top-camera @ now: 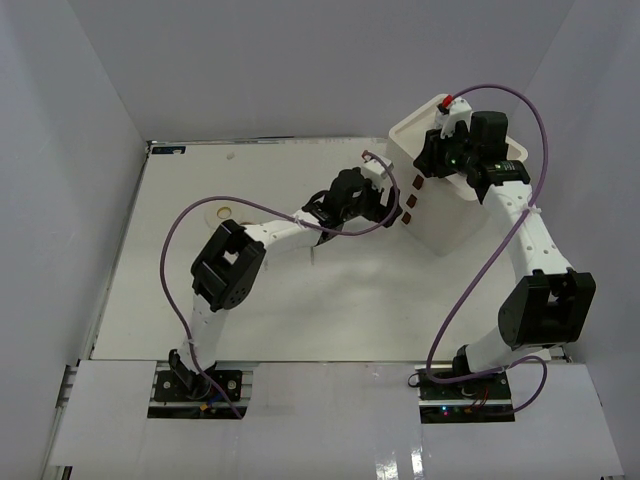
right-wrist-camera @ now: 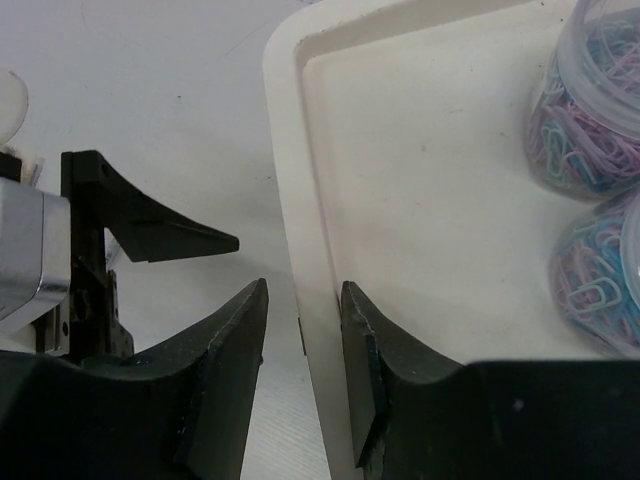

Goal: Sort the stationery into containers
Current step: Close the drawer in the storage box, then open the drawer in the storage box.

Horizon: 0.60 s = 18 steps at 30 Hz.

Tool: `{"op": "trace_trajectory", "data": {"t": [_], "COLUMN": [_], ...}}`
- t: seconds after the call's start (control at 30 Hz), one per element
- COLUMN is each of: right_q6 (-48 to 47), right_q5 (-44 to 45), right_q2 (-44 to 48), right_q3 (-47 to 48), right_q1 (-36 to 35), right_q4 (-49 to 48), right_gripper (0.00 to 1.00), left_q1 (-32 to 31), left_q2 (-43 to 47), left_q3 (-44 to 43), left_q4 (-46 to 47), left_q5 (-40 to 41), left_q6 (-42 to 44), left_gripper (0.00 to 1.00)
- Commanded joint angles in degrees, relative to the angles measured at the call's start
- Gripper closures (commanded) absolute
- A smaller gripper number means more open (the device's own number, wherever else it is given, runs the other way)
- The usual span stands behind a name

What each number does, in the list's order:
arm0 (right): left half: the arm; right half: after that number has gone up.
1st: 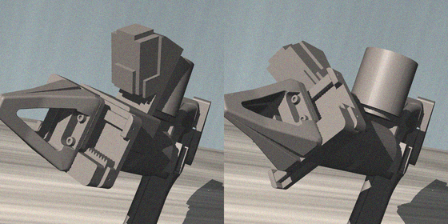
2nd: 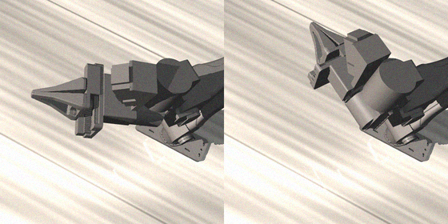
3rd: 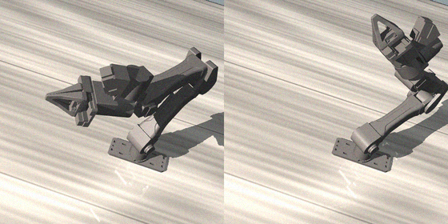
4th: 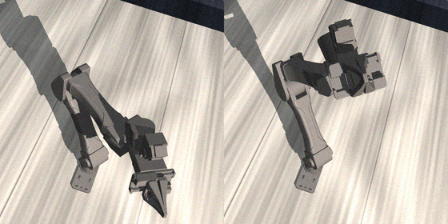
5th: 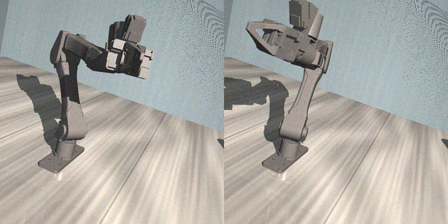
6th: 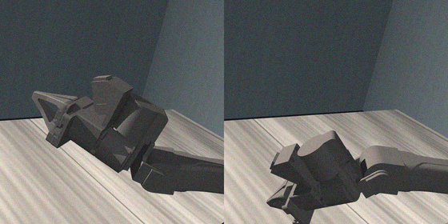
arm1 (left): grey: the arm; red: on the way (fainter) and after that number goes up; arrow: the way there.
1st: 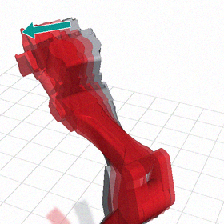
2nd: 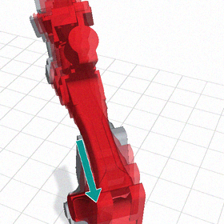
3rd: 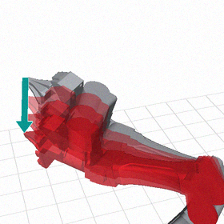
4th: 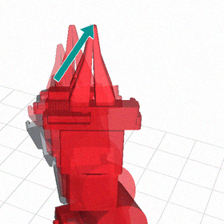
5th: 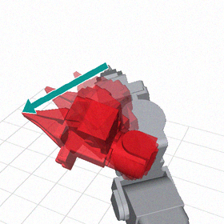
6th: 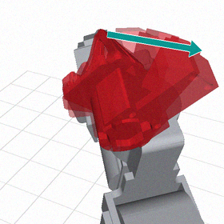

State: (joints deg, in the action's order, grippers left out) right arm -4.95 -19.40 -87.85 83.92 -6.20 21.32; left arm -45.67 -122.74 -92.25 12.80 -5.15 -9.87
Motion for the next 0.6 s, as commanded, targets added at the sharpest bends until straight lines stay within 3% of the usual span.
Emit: {"op": "trace_trajectory", "data": {"t": [0.0, 0.17, 0.57], "right_q6": [-0.06, 0.03, 0.03], "right_q5": [-0.47, -0.73, 0.06], "right_q2": [-0.65, -1.00, -1.62], "right_q3": [0.63, 0.54, 0.46], "right_q1": [-1.19, -1.19, -1.19], "right_q4": [4.43, 4.43, 3.99], "right_gripper": [0.58, 0.57, 0.57], "left_q1": [-0.56, -0.65, -1.53], "left_q2": [7.33, 4.79, -5.92], "left_q3": [5.05, 5.68, -6.19], "left_q4": [3.72, 5.57, 7.41], "left_q5": [-3.19, -4.69, -3.03], "left_q6": [0.99, 2.22, 4.77], "left_gripper": [0.03, 0.05, 0.14]}}
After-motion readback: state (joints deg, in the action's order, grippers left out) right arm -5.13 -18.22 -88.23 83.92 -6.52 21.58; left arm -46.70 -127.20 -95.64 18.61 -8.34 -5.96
